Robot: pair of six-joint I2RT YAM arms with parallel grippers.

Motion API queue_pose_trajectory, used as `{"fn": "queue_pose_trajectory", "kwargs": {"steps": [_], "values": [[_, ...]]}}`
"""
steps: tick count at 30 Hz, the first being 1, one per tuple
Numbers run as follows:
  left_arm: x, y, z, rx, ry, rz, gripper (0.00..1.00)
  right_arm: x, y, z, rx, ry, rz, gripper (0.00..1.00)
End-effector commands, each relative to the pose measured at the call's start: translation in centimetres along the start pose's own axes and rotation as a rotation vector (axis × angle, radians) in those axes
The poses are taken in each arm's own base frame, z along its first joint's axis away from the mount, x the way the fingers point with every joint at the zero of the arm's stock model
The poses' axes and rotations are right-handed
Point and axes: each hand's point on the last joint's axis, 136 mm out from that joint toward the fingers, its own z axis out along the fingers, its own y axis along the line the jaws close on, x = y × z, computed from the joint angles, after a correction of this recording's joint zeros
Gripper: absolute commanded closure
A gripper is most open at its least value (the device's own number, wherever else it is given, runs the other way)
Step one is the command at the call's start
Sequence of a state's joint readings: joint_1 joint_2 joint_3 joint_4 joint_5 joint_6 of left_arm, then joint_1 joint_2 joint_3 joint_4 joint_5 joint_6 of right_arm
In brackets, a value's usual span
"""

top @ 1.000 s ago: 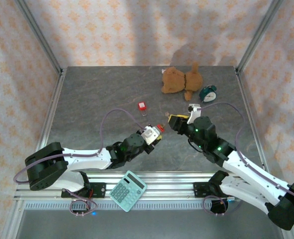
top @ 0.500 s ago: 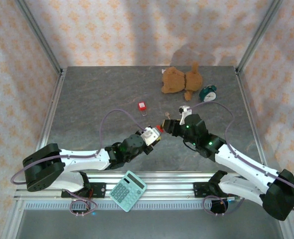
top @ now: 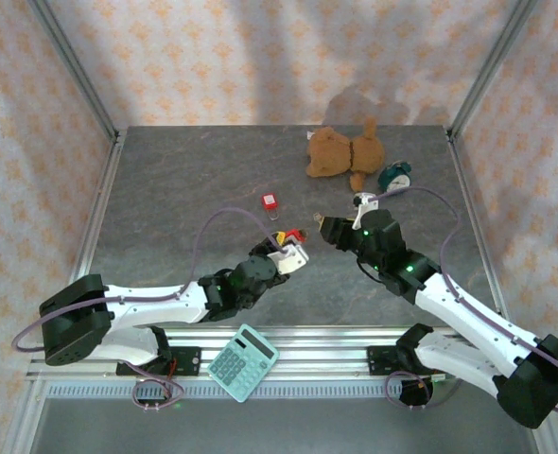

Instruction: Unlock with the key

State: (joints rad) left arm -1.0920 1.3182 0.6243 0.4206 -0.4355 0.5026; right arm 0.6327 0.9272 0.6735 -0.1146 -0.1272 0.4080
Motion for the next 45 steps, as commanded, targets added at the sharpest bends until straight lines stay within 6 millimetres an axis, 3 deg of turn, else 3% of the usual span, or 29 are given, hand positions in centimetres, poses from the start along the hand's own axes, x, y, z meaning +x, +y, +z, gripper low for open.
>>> {"fn": "queue_pose_trajectory", "kwargs": {"steps": [1,6,15,33,45], "values": [[-1.0,1.2,-0.3,-0.112,0.044,0.218,0.8,-1.3,0.3,-0.7,0.0,-0.031,-0.016,0.52],[-0.8,0.0,-0.1,-0.2,0.074,0.413,0.8,-0.7,0.7,-0.6,-0.039,-0.01,-0.031,0.52],[-0.4,-1.8,0.5,-0.248,0.081,0.539,0.8,1.7,0.9,-0.5,-0.105,0.061,-0.047,0.52],[2.2,-3.2,1.7,-0.292,0.128,0.642,0.79,5.2,-0.4,0.3,-0.128,0.126,0.002,0.51],[2.3,-3.1,1.6,-0.305,0.124,0.638,0.79,6.9,-0.8,1.1,-0.108,0.219,-0.025,0.5]]}}
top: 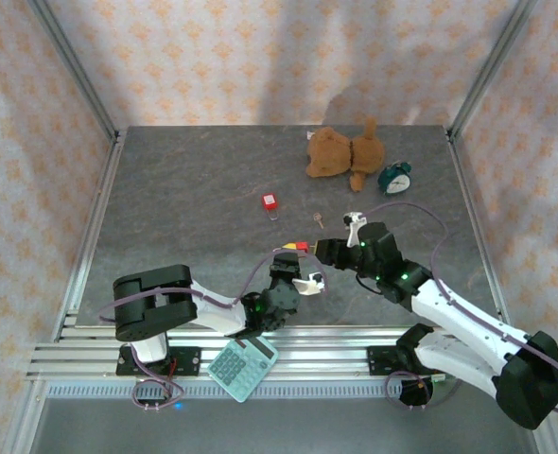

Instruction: Unlock with the key

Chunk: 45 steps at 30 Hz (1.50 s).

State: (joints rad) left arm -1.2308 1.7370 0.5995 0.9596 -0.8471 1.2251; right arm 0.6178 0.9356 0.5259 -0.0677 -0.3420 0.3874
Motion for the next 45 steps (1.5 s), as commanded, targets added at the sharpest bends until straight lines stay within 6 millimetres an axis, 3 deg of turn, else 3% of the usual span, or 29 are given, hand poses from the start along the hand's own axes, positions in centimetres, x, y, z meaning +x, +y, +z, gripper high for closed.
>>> {"fn": "queue_pose_trajectory", "kwargs": {"steps": [1,21,32,45], "values": [[0.0,1.0,-0.4,-0.034,0.005,-0.044,0.79,0.1,0.1,0.2,-0.003,0.022,-0.019,0.5],[-0.4,0.7,-0.7,-0.023,-0.011,-0.043,0.79,-0.7,0.3,1.3,0.007,0.031,-0.031,0.5],[-0.7,1.3,-0.9,-0.052,-0.02,-0.043,0.79,-0.3,-0.8,1.7,0.066,0.049,-0.014,0.5],[-1.0,1.1,-0.7,-0.072,-0.026,-0.034,0.79,-0.8,0.1,1.0,0.078,0.094,0.061,0.42]]}}
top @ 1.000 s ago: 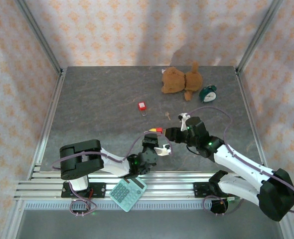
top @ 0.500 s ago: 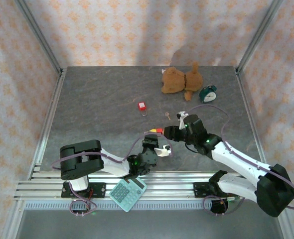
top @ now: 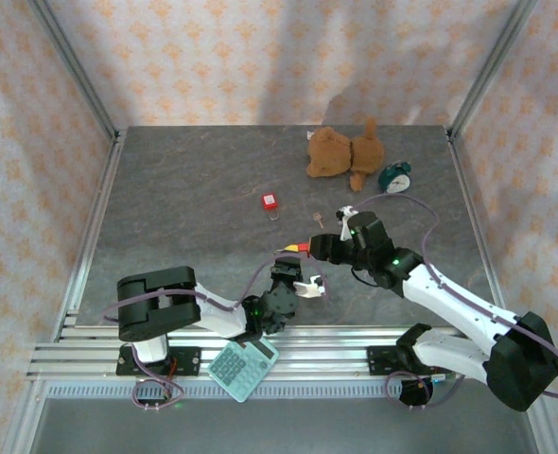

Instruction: Unlock with the key

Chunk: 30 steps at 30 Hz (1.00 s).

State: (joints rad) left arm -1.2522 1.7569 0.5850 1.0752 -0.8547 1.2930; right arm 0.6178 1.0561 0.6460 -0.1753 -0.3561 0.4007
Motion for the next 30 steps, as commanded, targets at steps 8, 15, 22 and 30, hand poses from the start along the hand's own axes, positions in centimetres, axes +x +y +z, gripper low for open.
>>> {"fn": "queue_pose_trajectory", "kwargs": {"steps": [8,15,22,30], "values": [[-0.2,0.8,-0.1,-0.04,0.006,-0.033,0.79,-0.1,-1.6,0.1,0.088,0.006,0.024,0.42],[-0.3,0.9,-0.1,-0.045,0.003,-0.034,0.79,-0.2,-1.7,0.1,0.105,0.012,0.012,0.42],[-0.3,0.6,-0.1,-0.041,0.004,-0.033,0.8,-1.7,0.2,-1.4,0.033,-0.023,0.022,0.39],[-0.7,0.6,0.1,-0.048,-0.009,-0.043,0.79,-1.1,2.5,-0.9,-0.241,0.099,0.224,0.25]]}}
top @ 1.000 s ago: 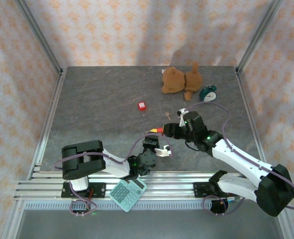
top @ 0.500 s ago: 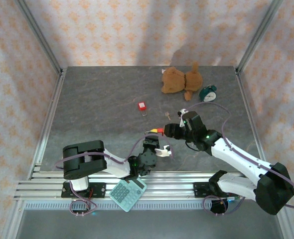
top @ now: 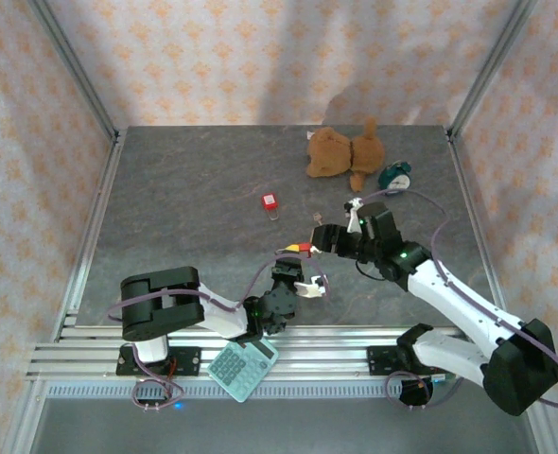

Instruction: Unlock with the key

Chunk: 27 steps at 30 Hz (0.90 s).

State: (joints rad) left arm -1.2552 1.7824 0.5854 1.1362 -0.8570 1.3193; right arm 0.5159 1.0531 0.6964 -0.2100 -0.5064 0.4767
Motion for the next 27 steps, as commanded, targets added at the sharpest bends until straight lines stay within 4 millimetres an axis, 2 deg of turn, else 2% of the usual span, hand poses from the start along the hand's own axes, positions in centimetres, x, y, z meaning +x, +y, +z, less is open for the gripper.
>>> {"fn": "queue_pose_trajectory", "kwargs": {"steps": [1,6,12,14,20,24,27], "values": [[-0.6,0.7,0.1,-0.034,-0.006,-0.041,0.79,1.3,2.1,0.7,-0.202,0.11,0.123,0.2],[-1.3,1.1,0.3,-0.045,-0.018,-0.053,0.79,1.9,2.5,1.3,-0.296,0.138,0.213,0.2],[-1.7,1.3,0.5,-0.061,-0.018,-0.073,0.79,2.7,1.8,2.2,-0.325,0.153,0.295,0.27],[-1.8,1.3,0.6,-0.065,-0.018,-0.077,0.79,2.7,1.9,2.5,-0.347,0.152,0.323,0.33],[-2.0,1.3,0.8,-0.079,-0.01,-0.079,0.79,2.5,1.9,2.5,-0.377,0.133,0.363,0.63],[-1.8,1.0,1.0,-0.079,-0.002,-0.073,0.78,2.5,2.1,2.3,-0.383,0.129,0.366,0.73],[-1.8,1.2,1.0,-0.091,-0.001,-0.091,0.71,2.2,2.1,2.1,-0.374,0.117,0.361,0.75]]}}
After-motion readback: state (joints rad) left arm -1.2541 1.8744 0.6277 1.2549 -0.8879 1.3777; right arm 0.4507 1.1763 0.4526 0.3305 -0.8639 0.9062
